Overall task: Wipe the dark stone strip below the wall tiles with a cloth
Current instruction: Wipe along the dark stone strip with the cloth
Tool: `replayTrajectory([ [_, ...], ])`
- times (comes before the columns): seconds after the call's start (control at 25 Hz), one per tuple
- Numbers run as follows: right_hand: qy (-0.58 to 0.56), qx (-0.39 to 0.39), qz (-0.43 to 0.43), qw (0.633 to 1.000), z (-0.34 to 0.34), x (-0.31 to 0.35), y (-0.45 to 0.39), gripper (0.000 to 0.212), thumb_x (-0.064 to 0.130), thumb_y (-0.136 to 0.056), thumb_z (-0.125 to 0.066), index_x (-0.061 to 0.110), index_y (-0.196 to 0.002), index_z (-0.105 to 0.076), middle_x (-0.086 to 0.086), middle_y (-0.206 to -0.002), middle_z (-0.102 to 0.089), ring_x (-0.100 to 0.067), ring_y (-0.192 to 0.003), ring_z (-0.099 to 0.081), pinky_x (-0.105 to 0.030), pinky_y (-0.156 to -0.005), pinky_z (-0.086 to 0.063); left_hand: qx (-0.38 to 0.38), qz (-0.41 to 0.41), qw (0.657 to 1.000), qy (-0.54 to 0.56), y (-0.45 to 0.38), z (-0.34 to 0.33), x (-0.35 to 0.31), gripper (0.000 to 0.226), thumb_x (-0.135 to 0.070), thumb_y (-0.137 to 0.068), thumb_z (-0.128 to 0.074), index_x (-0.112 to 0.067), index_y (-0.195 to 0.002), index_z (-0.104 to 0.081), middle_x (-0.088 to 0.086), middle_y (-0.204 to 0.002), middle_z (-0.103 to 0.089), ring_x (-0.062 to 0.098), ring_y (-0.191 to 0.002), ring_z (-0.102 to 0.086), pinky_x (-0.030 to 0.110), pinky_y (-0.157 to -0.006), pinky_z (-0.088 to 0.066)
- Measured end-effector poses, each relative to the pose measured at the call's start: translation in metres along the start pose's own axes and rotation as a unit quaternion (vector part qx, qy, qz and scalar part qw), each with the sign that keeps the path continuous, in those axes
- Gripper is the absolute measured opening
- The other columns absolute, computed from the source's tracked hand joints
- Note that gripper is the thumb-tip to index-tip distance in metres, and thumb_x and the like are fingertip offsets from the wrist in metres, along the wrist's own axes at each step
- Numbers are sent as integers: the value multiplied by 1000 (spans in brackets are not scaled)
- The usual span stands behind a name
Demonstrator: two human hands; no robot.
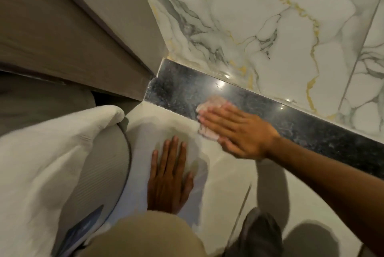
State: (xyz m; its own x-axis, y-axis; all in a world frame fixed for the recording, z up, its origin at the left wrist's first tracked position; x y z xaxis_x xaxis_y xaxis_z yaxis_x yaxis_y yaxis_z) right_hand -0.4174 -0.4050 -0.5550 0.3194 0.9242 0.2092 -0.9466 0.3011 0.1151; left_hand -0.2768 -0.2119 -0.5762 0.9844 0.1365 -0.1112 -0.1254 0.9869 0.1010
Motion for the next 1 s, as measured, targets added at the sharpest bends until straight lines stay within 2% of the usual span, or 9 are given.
replayTrajectory([
  [0.16, -17, -95, -203, 974, 13, -14, -93, 70, 42, -118, -31, 13, -180, -14, -9, -189, -13, -26, -177, -11, -50, -145, -14, -5, 47, 999, -4, -1, -9, 9, 77, -56, -115, -35, -12, -176, -17, 17, -184, -16, 34, -172, -14, 54, -141, -6],
  [0.28, -36, -30, -80, 996, -3, 45, -113, 71, 45, -117, -30, 16, -180, -13, -9, -189, -11, -27, -177, -8, -52, -146, -11, -17, 94, 995, 26, -1, -8, 17, 79, -61, -115, -32, -13, -176, -17, 16, -184, -17, 33, -172, -15, 52, -141, -4],
  [0.4, -7, 21, 53, 998, -9, 40, -60, 72, 44, -117, -37, 17, -180, -14, -6, -189, -10, -24, -177, -7, -49, -146, -10, -17, 96, 994, 44, 1, -5, 20, 79, -60, -115, -31, -11, -175, -19, 15, -185, -14, 31, -172, -13, 51, -141, -5],
  [0.44, -3, 15, 37, 999, -6, 26, -58, 72, 42, -116, -38, 16, -180, -14, -6, -189, -11, -24, -177, -8, -50, -145, -13, -13, 95, 995, 42, 1, -4, 21, 79, -60, -115, -31, -11, -176, -18, 14, -185, -12, 31, -172, -12, 52, -141, -5],
  [0.56, -23, -65, -159, 985, 11, 5, -98, 73, 42, -114, -33, 12, -179, -17, -10, -189, -15, -27, -177, -14, -55, -142, -24, -11, 107, 994, 32, 2, -5, 24, 80, -59, -114, -30, -12, -176, -13, 12, -186, -9, 29, -173, -9, 50, -141, -2],
  [0.6, -33, -65, -182, 981, 13, 17, -117, 74, 43, -114, -30, 12, -179, -15, -11, -189, -13, -28, -177, -12, -56, -142, -23, -16, 120, 992, 36, 1, -6, 28, 80, -59, -114, -30, -11, -176, -14, 12, -186, -9, 30, -173, -9, 49, -141, -2],
  [0.76, -27, 37, 35, 998, -11, 70, -99, 74, 47, -116, -34, 18, -180, -10, -6, -190, -7, -26, -177, -5, -52, -146, -11, -29, 139, 989, 40, 5, -2, 29, 77, -54, -115, -31, -3, -173, -24, 17, -184, -16, 34, -172, -15, 56, -140, -14],
  [0.84, -10, 40, 63, 997, -11, 43, -67, 74, 45, -116, -35, 19, -180, -9, -4, -189, -7, -24, -177, -5, -51, -146, -13, -26, 138, 989, 47, 5, -1, 27, 77, -53, -115, -30, -1, -172, -26, 19, -183, -19, 36, -171, -18, 59, -139, -18],
  [1.0, -14, -73, -176, 982, 13, 1, -105, 72, 44, -116, -27, 13, -180, -14, -9, -190, -12, -26, -178, -10, -54, -142, -23, -13, 149, 988, 30, 1, -2, 28, 81, -59, -114, -25, -4, -173, -23, 19, -183, -16, 37, -171, -15, 55, -141, -9],
])
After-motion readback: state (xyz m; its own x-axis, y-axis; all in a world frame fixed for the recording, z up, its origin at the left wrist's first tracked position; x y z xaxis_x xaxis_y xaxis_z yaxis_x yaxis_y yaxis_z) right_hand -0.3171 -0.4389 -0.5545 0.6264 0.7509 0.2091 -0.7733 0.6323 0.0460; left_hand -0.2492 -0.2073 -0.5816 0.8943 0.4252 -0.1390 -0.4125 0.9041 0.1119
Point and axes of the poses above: each hand's wrist, its own y-axis away from the middle knuckle, its own z-axis out of the back of the hand, x = y × z, the point moved 7 cm from there along -y, towards the middle knuckle
